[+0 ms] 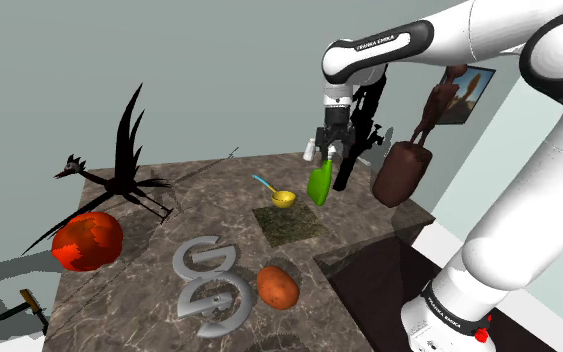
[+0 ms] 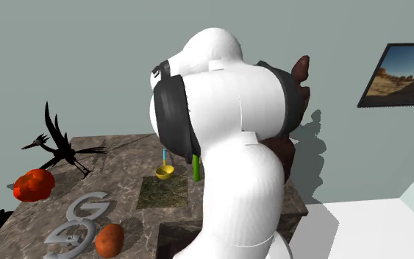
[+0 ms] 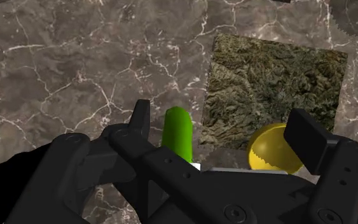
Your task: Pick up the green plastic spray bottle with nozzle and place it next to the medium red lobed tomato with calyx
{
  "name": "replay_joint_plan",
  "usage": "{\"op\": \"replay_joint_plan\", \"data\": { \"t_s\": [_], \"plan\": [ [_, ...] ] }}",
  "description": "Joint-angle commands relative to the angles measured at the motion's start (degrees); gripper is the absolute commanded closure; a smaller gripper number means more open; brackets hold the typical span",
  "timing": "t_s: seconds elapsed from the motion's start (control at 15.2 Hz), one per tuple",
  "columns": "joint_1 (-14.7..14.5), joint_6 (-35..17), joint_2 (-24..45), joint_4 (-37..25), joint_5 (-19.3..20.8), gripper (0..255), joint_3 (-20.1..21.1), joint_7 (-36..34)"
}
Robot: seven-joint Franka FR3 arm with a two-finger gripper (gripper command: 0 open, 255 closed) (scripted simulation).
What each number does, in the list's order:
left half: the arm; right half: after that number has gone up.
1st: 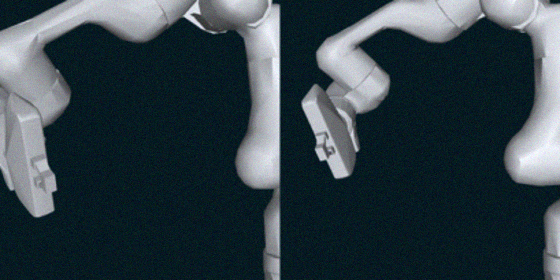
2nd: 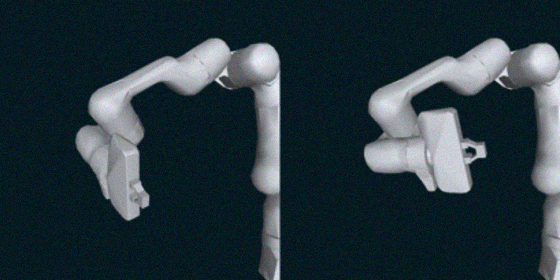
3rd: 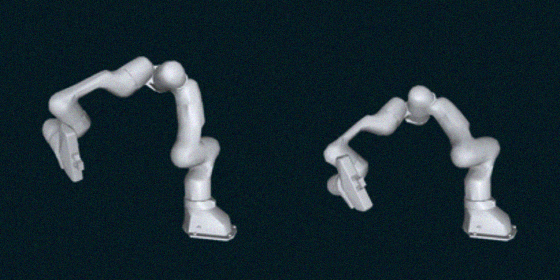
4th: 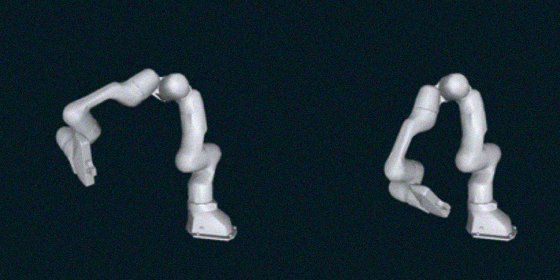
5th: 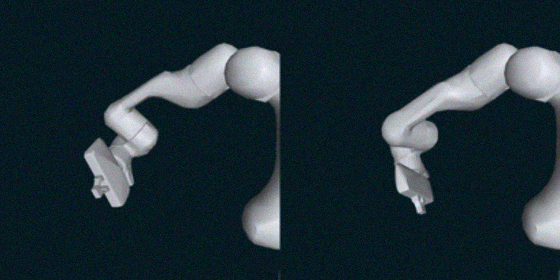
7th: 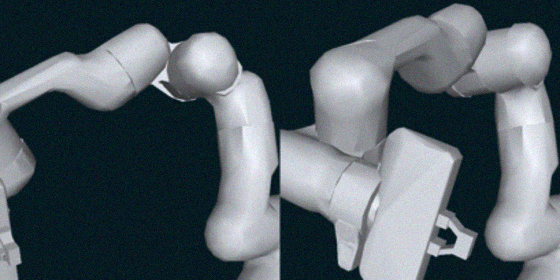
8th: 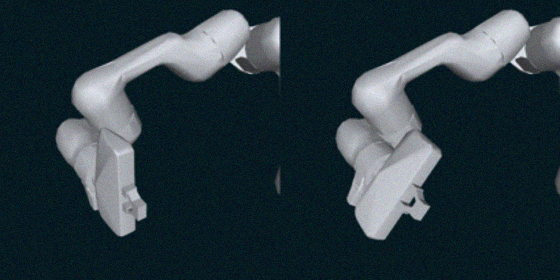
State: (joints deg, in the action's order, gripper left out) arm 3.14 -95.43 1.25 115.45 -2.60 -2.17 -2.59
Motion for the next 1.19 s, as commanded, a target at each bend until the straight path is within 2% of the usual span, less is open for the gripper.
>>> {"op": "replay_joint_plan", "data": {
  "t_s": [0.0,0.53,1.12],
  "plan": [
    [0.46,-0.3,5.44,-4.02,-0.11,0,-0.44,0.0],
    [2.21,2.15,25.99,-22.64,-1.28,0,-1.51,-0.86],
    [2.11,-3.88,25.24,-15.87,-1.33,0,-1.26,-0.79]
  ]
}}
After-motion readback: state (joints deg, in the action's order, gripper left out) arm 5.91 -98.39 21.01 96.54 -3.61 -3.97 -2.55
